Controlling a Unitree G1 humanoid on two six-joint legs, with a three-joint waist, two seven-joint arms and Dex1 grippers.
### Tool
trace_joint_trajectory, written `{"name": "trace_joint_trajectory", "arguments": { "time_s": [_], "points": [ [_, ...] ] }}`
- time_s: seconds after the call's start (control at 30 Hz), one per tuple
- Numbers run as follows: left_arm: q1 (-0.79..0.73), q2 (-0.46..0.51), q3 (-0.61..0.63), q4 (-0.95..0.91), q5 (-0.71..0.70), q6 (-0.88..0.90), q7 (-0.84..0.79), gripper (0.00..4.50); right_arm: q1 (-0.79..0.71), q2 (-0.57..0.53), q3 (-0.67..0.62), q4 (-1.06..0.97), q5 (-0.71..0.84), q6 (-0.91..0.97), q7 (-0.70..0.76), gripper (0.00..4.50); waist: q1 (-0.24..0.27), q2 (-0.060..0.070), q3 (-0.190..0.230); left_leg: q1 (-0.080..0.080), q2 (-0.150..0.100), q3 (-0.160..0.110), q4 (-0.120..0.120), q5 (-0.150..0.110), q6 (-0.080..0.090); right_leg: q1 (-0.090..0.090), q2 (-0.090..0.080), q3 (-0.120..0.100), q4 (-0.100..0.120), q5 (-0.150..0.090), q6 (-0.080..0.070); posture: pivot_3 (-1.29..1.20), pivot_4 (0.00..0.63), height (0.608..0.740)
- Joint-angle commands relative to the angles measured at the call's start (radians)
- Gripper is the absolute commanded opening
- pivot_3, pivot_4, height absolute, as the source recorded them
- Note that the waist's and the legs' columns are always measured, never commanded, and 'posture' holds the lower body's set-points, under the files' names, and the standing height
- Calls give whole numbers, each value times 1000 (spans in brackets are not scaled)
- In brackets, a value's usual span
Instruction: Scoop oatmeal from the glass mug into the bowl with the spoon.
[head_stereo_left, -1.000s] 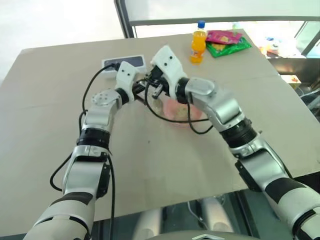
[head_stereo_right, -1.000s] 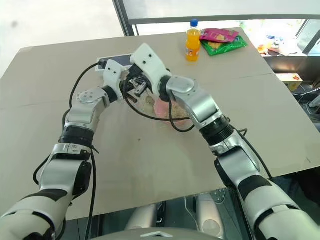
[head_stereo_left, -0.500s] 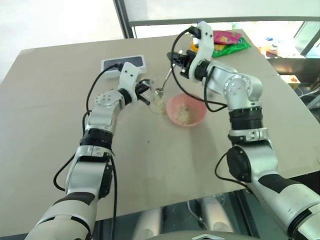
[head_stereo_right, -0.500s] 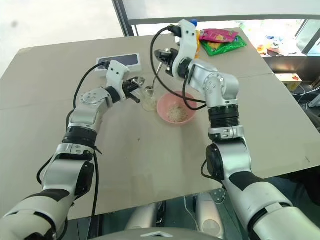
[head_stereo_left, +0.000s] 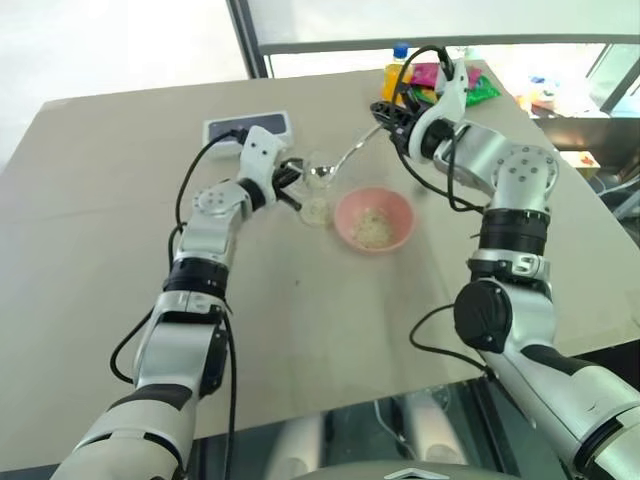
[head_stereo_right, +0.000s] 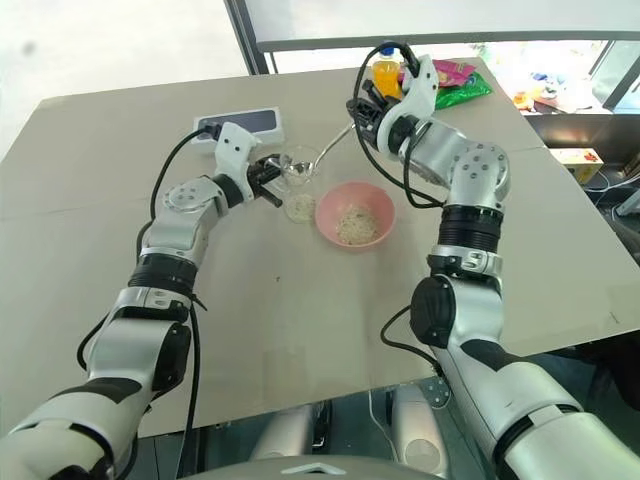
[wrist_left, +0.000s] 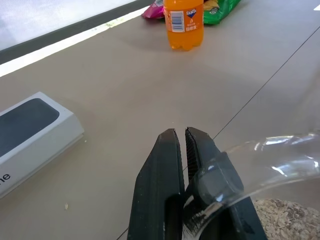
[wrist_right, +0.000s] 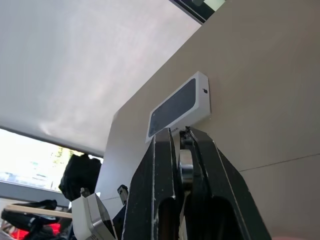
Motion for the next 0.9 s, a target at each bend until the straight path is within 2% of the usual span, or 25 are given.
{"name": "trace_joint_trajectory", "arguments": {
  "time_s": [0.03,0.3,0.7,0.9],
  "points": [
    [-17,-2,8,14,3,-26,-6,70,-17,-17,-54,-29,75,8,-65,0,0,0,0,0,0,0,0,0,0,0,0,0,0,0,0,0,150,740],
    [-12,-14,6,37,3,-46,-4,70,-20,-31,-129,-23,204,-15,-187,0,1,0,0,0,0,0,1,0,0,0,0,0,0,0,0,0,150,740],
    [-20,-5,20,77,14,-58,2,70,-3,-53,-134,-49,349,-23,-255,0,1,0,0,0,0,0,1,0,0,0,0,0,0,0,0,0,150,740],
    [-21,16,23,115,22,-75,3,70,48,-92,-134,-126,473,6,-312,0,-1,0,0,0,0,0,1,0,0,0,0,0,0,0,0,0,150,740]
  ]
}}
